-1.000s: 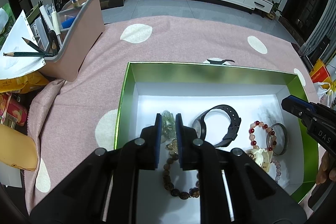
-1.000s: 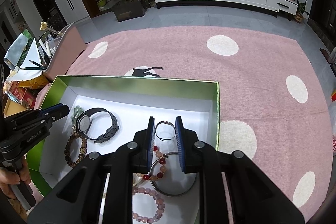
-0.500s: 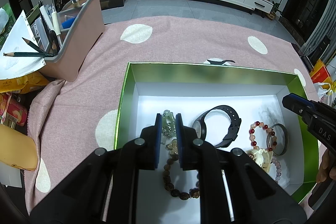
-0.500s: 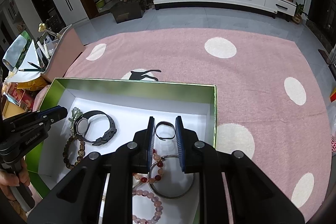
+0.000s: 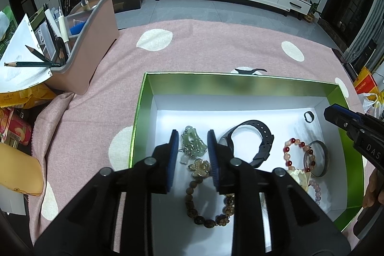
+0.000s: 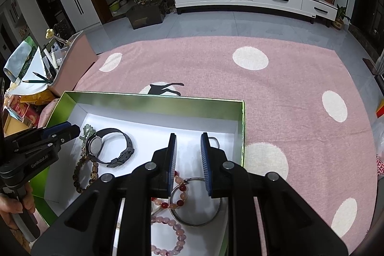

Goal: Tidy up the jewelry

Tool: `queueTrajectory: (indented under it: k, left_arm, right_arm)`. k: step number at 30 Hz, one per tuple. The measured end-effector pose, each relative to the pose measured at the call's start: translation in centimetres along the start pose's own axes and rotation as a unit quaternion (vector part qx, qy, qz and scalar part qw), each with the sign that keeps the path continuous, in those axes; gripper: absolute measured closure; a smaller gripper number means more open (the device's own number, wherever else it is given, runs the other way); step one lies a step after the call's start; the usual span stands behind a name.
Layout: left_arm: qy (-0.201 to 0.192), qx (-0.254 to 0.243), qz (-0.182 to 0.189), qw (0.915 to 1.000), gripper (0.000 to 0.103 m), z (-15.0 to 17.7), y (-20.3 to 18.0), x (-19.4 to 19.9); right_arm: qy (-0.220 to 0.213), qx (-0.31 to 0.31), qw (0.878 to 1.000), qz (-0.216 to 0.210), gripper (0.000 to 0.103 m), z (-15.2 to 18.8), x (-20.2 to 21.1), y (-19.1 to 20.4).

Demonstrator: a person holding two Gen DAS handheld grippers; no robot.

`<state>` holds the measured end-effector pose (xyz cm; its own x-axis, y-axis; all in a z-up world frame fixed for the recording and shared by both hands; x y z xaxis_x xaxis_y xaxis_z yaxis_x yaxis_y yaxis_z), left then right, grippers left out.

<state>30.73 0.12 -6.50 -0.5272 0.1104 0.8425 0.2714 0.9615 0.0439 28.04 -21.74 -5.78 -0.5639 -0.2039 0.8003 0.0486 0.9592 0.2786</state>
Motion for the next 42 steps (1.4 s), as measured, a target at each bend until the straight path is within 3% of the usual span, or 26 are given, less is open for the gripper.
queueTrajectory:
  k: [2, 5, 7, 10, 17, 21, 26, 32, 34, 36, 39, 42]
  left_arm:
    - [-0.002, -0.002, -0.001, 1.0000, 0.067, 0.1, -0.2, 0.1]
    - [-0.003, -0.001, 0.001, 1.0000, 0.062, 0.1, -0.3, 0.3]
    - [-0.004, -0.001, 0.001, 1.0000, 0.061, 0.2, -0.4, 0.5]
    - [-0.007, -0.002, 0.001, 1.0000, 0.051, 0.3, -0.5, 0.9]
    - [-0.016, -0.010, 0.000, 0.9998, 0.040, 0.2, -1.1, 2.2]
    - [-0.022, -0.015, -0.006, 0.9996, 0.034, 0.1, -1.4, 3.0]
    - [-0.030, -0.017, -0.015, 0.9993, 0.017, 0.2, -1.7, 4.1]
    - [-0.039, -0.020, -0.032, 0.9985, 0.004, 0.6, -1.8, 5.8]
    - [-0.043, -0.021, -0.045, 0.9978, 0.002, 0.8, -1.7, 6.5]
    - [-0.050, -0.024, -0.053, 0.9971, 0.002, 0.9, -1.8, 7.2]
    - [-0.060, -0.027, -0.072, 0.9953, 0.002, 1.2, -1.8, 8.6]
    - [-0.069, -0.030, -0.068, 0.9949, 0.002, 1.3, -2.0, 9.9]
  right_arm:
    - [-0.001, 0.001, 1.000, 0.001, 0.083, 0.0, 0.1, 0.0]
    - [-0.004, 0.003, 1.000, 0.001, 0.080, 0.1, 0.4, 0.1]
    - [-0.006, 0.003, 1.000, -0.001, 0.072, 0.2, 0.7, 0.1]
    - [-0.011, 0.007, 1.000, -0.002, 0.071, 0.4, 1.3, 0.3]
    - [-0.017, 0.011, 1.000, -0.001, 0.062, 0.8, 2.4, 0.5]
    - [-0.022, 0.008, 1.000, 0.003, 0.049, 0.9, 3.0, 0.2]
    - [-0.025, 0.003, 1.000, 0.008, 0.038, 1.0, 4.0, -0.2]
    - [-0.028, 0.006, 0.999, 0.023, 0.015, 1.3, 5.4, -0.4]
    - [-0.029, 0.016, 0.999, 0.037, 0.004, 1.5, 6.0, -0.3]
    - [-0.031, 0.028, 0.998, 0.044, 0.001, 1.8, 6.5, 0.1]
    - [-0.035, 0.044, 0.997, 0.052, 0.001, 2.3, 7.4, 0.7]
    - [-0.044, 0.057, 0.995, 0.063, 0.001, 2.7, 8.4, 1.3]
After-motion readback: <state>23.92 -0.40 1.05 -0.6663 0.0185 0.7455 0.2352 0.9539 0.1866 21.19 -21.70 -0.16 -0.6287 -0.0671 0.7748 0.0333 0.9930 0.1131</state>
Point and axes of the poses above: each gripper's, at about its wrist camera, not at the fingertips, and x roughly against the way its jaws point, y to its left, z to its underside, the point moved 3 cm from there along -x, roughly the way its jaws point, and after that the axes turned 11 degrees about -x, right-handed, at the moved point
